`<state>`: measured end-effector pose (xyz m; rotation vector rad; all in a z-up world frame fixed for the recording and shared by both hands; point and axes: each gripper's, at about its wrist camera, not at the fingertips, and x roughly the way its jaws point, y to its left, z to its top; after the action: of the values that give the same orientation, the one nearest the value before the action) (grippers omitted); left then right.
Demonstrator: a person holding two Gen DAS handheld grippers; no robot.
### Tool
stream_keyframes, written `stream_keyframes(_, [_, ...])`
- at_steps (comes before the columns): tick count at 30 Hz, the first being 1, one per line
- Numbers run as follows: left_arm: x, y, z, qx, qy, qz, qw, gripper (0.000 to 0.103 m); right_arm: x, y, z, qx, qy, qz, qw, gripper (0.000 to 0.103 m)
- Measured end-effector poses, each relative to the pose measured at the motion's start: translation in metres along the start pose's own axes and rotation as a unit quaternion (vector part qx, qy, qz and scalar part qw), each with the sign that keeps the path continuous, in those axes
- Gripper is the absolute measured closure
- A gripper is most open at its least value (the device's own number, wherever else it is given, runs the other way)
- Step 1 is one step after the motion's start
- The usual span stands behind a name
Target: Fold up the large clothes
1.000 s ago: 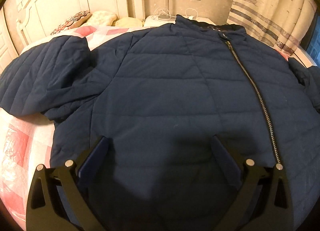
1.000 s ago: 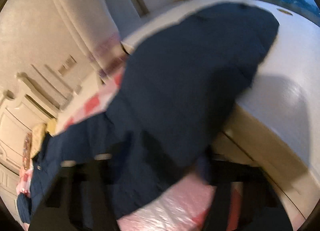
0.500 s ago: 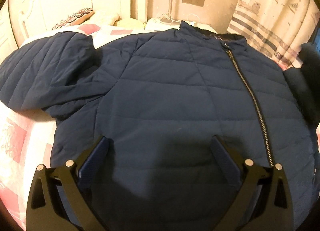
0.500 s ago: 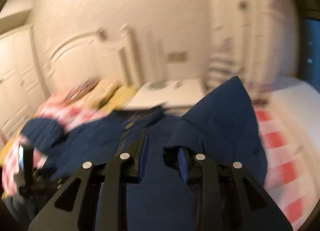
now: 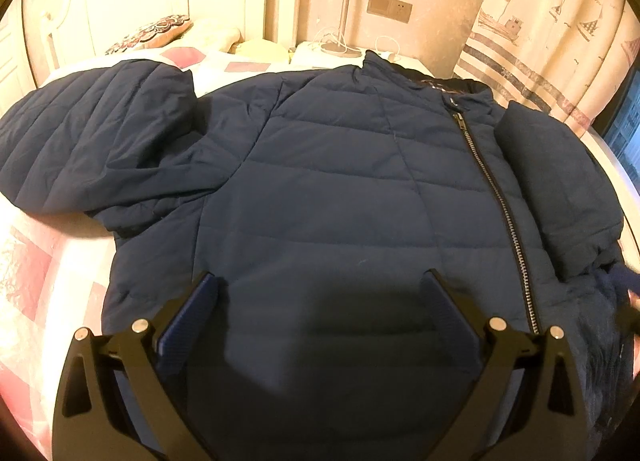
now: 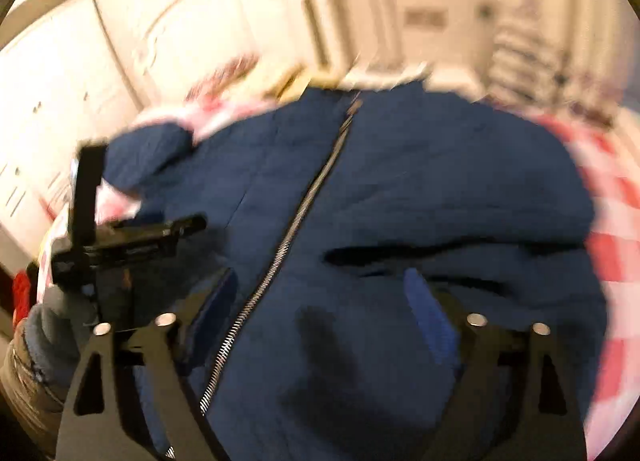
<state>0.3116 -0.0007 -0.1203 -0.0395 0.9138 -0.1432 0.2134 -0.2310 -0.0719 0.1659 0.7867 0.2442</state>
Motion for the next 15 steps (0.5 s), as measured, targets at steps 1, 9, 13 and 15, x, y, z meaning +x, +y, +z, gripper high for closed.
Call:
stream_keyframes(1, [0.000, 0.000, 0.000, 0.000, 0.000, 0.001, 1.0000, 0.003, -0.011, -0.012, 0.005, 0.018, -0.013, -0.003, 1.000, 0.022])
stream_keyframes(9, [-0.003, 0.001, -0.001, -0.003, -0.011, 0.003, 0.9999, 0.003, 0.008, -0.148, 0.014, 0.307, -0.024, 0.062, 0.949, 0.032])
stream_keyframes(13, [-0.003, 0.000, -0.001, -0.003, -0.010, 0.002, 0.9999, 0.003, 0.030, -0.152, 0.028, 0.334, -0.036, 0.040, 0.941, 0.053])
stream_keyframes(15, [-0.003, -0.001, -0.001, -0.002, -0.011, 0.004, 0.9999, 0.003, 0.021, -0.129, 0.050, 0.282, -0.082, -0.003, 0.956, 0.065])
